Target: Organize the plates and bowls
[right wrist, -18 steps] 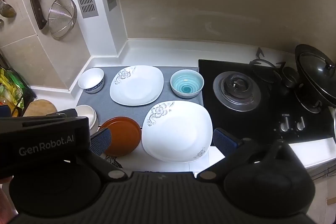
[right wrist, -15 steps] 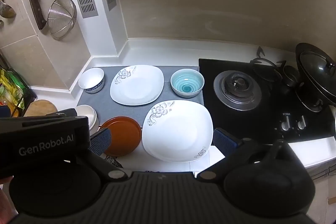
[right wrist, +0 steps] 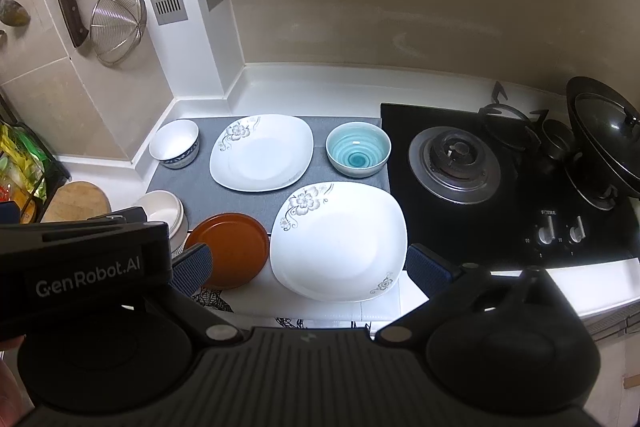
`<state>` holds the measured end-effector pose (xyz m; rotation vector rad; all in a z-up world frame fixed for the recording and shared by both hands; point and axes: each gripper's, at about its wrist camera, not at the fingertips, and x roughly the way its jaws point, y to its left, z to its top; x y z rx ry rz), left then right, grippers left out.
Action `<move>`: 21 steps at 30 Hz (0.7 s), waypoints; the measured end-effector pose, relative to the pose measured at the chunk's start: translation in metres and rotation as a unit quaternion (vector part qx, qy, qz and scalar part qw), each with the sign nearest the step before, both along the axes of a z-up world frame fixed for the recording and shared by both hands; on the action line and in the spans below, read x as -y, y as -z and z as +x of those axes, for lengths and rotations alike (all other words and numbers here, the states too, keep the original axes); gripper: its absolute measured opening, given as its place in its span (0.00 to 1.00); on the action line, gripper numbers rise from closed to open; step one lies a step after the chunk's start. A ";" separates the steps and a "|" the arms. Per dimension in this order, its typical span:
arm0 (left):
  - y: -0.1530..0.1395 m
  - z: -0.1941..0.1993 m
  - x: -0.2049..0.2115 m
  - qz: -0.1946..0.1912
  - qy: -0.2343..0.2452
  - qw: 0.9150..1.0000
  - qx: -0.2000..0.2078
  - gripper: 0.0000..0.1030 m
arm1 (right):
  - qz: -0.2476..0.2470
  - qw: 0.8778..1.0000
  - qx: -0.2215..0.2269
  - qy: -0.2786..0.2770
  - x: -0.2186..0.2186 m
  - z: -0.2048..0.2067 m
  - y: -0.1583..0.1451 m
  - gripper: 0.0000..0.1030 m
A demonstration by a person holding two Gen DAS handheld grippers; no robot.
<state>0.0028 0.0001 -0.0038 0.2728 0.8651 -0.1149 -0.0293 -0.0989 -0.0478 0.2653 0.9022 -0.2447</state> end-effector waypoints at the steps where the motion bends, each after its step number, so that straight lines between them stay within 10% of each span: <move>1: 0.000 0.001 0.000 -0.002 -0.001 1.000 -0.001 0.97 | 0.000 1.000 0.000 0.000 0.000 0.000 0.000 1.00; 21: 0.004 0.003 0.005 0.010 -0.002 1.000 -0.004 1.00 | 0.003 1.000 -0.001 0.006 0.006 -0.002 0.005 1.00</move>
